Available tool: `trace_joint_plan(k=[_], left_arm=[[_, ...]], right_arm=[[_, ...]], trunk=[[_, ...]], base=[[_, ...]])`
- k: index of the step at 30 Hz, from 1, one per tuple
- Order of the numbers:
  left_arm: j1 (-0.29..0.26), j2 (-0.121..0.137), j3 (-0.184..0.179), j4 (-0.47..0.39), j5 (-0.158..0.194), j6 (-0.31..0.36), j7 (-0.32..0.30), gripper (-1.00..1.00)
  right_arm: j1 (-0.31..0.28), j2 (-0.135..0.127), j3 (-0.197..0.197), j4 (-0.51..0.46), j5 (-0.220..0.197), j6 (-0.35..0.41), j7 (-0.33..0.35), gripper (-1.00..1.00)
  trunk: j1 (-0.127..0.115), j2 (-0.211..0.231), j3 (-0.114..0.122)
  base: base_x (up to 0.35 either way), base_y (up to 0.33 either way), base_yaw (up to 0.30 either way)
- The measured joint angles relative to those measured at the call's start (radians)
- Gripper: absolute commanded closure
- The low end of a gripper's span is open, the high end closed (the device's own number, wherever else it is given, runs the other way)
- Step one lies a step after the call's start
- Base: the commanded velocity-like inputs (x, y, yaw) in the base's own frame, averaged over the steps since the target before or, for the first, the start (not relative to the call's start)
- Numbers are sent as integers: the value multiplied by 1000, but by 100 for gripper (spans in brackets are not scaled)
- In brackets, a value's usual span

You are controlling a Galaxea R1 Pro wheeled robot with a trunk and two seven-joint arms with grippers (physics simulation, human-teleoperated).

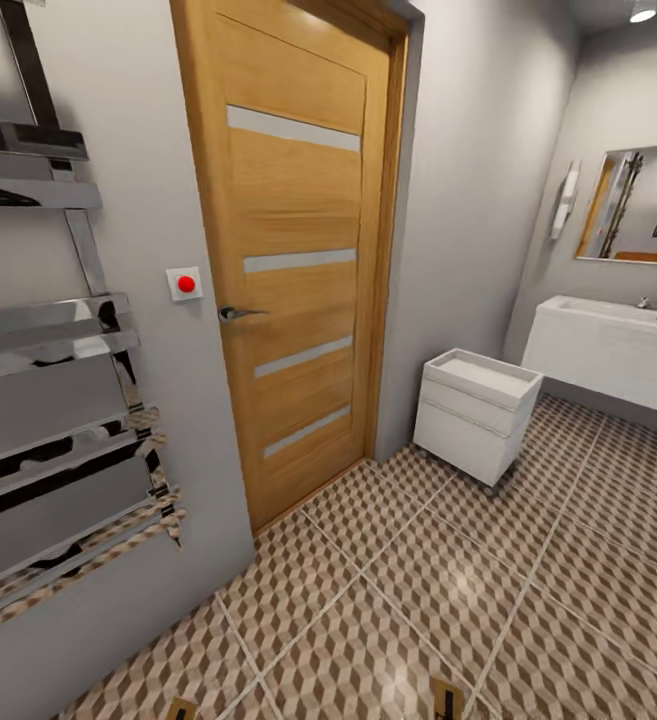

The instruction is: Take the four mousetraps from the cabinet in the bathroom and place them on the bathroom floor. Make sure all four end up on the same floor surface, and ensure that at least two of them are either under or directly next to the same bathroom sink.

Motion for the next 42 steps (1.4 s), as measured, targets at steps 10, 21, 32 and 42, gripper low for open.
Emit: trace_joint_plan(k=[10,21,32,42], left_arm=[[0,0,0,0,0,0,0,100],[0,0,0,0,0,0,0,100],[0,0,0,0,1,0,0,100],[0,0,0,0,0,1,0,100]], right_arm=[[0,1,0,0,0,0,0,100],[0,1,0,0,0,0,0,100],[0,1,0,0,1,0,0,100],[0,1,0,0,1,0,0,100]], trunk=[[0,0,0],[0,0,0],[0,0,0],[0,0,0]], base=[[0,0,-232],[0,0,-220],[0,0,-218],[0,0,-217]])
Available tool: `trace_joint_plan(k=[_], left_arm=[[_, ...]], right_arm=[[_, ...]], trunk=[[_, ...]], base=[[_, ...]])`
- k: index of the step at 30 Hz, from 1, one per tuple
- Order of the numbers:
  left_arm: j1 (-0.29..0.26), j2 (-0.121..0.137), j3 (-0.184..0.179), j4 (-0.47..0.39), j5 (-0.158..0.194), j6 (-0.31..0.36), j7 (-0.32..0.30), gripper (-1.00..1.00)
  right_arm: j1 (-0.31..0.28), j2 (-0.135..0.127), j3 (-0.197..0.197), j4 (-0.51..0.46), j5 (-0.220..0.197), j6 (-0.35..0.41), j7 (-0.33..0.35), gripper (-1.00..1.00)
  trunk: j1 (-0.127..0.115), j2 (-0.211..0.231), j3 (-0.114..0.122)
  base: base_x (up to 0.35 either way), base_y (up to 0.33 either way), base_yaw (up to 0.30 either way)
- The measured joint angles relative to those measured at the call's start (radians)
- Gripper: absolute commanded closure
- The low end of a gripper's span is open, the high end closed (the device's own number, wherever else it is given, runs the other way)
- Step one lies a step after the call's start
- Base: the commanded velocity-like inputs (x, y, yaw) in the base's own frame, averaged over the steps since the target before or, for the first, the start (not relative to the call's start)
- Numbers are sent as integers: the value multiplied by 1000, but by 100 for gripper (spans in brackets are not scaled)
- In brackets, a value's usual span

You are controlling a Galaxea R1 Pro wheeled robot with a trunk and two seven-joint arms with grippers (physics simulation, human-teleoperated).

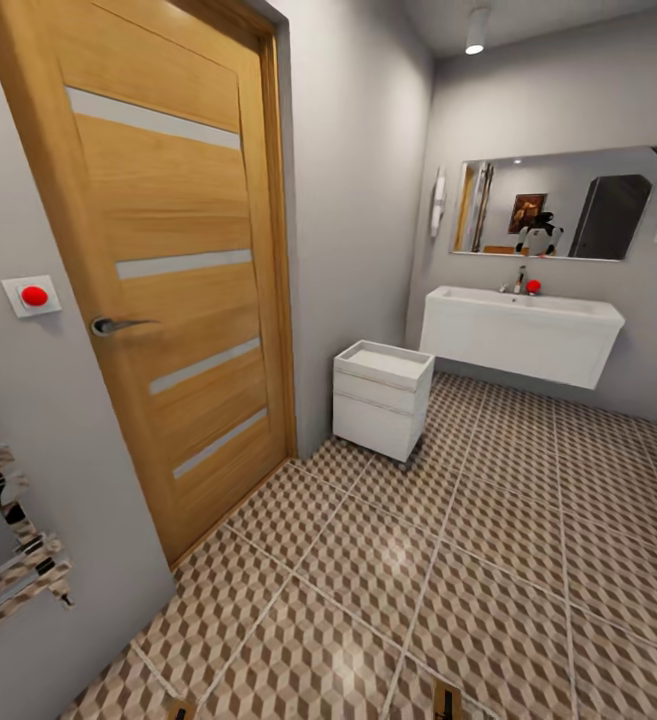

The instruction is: Take the four mousetraps from the cabinet in the bathroom and place them on the bathroom floor. Make sure all four end up on the same floor surface, and ensure that at least two of them are either under or directly next to the same bathroom sink.

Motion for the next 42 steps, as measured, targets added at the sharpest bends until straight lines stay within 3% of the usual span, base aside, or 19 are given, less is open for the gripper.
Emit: trace_joint_plan(k=[42], left_arm=[[0,0,0,0,0,1,0,100]], right_arm=[[0,0,0,0,0,0,0,100]], trunk=[[0,0,-1]], base=[[8,0,-210]])
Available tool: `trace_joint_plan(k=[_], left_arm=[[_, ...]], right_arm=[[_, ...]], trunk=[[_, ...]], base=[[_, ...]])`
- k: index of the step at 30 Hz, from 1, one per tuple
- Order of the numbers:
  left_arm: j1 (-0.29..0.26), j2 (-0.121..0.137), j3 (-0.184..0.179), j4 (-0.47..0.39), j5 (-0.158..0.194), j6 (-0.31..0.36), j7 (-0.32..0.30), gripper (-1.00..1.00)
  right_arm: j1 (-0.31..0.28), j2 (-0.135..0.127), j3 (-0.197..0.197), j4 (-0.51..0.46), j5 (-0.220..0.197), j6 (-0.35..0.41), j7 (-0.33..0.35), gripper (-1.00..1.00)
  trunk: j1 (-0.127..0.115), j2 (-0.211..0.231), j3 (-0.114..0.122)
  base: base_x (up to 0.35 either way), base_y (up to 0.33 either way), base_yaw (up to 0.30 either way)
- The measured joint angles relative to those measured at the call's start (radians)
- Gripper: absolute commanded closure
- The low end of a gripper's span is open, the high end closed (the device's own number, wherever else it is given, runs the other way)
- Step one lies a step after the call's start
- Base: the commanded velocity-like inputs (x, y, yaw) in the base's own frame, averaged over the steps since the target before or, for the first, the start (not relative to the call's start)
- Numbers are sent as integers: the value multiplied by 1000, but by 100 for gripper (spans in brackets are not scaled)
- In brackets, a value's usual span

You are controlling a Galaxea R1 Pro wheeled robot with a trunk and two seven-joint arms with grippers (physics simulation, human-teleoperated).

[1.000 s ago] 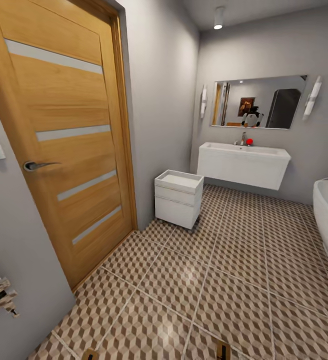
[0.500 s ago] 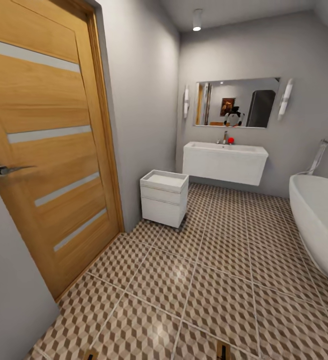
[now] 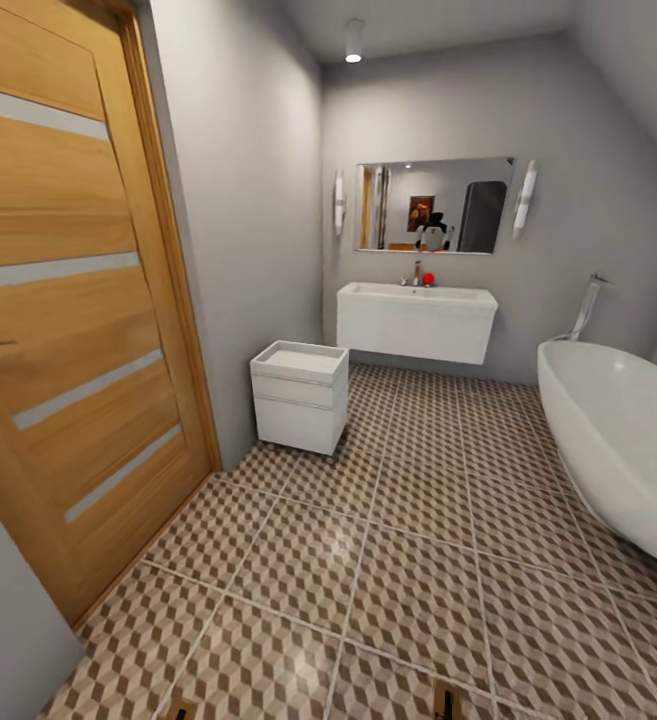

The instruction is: Take the four mousetraps from the cabinet in the bathroom and place them on the bathroom floor. Make sure all four end up on the same floor surface, and ensure that at least two of them are either under or directly next to the same bathroom sink.

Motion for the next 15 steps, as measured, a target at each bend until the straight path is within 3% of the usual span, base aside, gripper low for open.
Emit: trace_joint_plan(k=[11,15], left_arm=[[0,-3,0,0,0,0,0,100],[0,-3,0,0,0,0,0,100]], right_arm=[[0,0,0,0,0,0,0,100],[0,0,0,0,0,0,-1,100]], trunk=[[0,0,-4],[0,0,-6]], base=[[88,0,-203],[240,-50,-168]])
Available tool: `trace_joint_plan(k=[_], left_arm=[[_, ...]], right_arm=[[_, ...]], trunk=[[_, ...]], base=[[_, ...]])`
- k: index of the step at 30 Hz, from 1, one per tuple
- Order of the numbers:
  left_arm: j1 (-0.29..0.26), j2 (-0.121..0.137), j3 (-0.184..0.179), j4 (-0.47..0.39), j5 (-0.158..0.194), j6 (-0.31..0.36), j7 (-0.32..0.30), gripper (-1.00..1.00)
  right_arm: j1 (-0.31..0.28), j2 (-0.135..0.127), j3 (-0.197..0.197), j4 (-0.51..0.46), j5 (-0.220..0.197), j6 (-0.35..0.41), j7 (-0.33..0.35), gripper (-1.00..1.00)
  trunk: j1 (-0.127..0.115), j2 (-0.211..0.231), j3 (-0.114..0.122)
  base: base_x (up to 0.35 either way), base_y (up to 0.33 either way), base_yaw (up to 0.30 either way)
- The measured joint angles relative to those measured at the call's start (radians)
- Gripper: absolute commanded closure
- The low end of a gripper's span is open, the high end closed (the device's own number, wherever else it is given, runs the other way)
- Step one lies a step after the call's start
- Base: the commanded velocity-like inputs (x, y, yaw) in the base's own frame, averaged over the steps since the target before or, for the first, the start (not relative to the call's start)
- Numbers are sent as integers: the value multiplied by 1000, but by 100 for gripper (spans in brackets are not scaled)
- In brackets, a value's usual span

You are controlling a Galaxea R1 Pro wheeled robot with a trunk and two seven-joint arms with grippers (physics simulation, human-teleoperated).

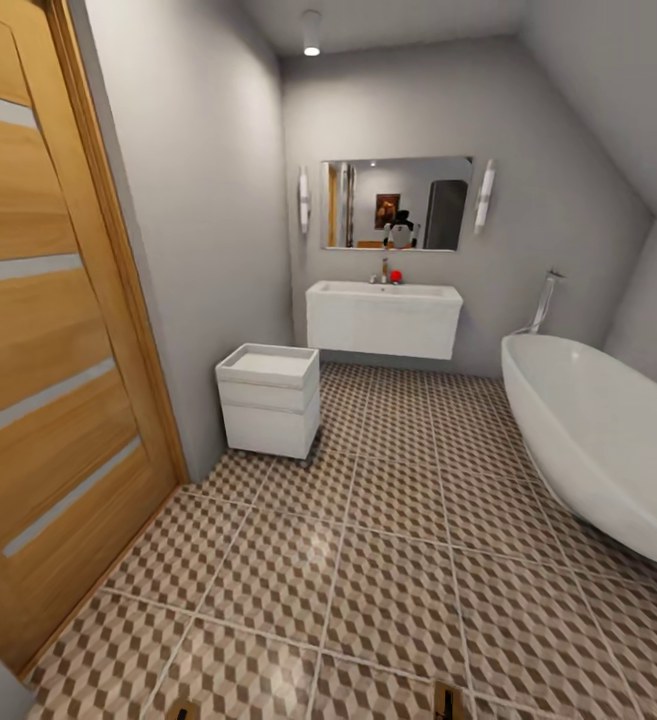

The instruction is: Take the four mousetraps from the cabinet in the bathroom and place them on the bathroom floor. Make sure all four end up on the same floor surface, and ensure that at least two of them are either under or directly next to the same bathroom sink.

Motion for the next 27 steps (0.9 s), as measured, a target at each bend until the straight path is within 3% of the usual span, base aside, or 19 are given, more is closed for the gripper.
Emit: trace_joint_plan(k=[27], left_arm=[[0,0,0,0,1,2,0,100]], right_arm=[[0,2,1,0,0,0,-1,100]], trunk=[[0,0,-1]], base=[[304,-94,-29]])
